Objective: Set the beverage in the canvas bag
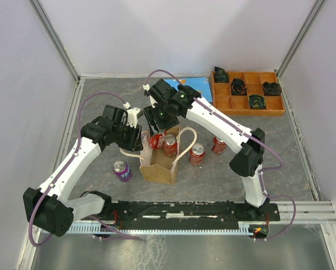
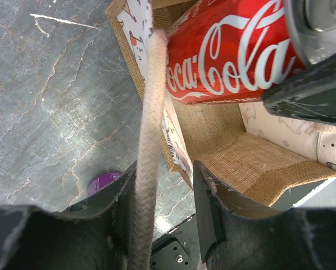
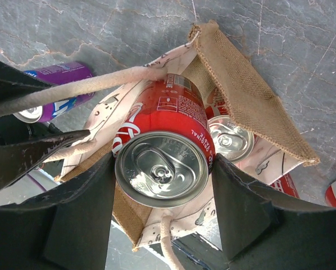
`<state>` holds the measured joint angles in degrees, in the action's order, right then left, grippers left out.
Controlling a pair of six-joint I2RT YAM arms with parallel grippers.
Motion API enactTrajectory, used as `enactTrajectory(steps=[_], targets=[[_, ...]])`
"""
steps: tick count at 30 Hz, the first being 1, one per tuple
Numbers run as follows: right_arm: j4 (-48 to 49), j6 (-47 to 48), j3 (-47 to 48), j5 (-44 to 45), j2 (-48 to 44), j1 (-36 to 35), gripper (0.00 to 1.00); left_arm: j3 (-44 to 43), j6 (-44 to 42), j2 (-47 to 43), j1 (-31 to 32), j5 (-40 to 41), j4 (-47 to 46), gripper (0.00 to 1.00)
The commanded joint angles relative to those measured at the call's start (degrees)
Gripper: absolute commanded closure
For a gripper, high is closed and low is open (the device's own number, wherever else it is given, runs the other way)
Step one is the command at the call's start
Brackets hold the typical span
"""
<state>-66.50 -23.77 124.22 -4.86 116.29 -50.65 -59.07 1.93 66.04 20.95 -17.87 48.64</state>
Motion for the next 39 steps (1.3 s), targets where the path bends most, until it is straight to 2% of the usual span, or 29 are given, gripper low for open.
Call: enactTrajectory(steps=[1, 27, 39], targets=[[5.6, 0.8, 0.1, -0.1, -0.6, -0.4, 1.0, -1.4, 2.5, -0.9, -0.5, -1.5, -1.7, 0.55], [15.9, 6.6, -12.4, 6.3, 0.7, -3.4, 1.0, -1.0, 3.4, -0.5, -0.5, -3.3, -2.1, 0.55], [17.8, 8.8, -15.5, 9.7, 3.1, -4.6, 1.0, -0.6, 3.4, -0.6, -0.6, -3.4, -2.1, 0.55]])
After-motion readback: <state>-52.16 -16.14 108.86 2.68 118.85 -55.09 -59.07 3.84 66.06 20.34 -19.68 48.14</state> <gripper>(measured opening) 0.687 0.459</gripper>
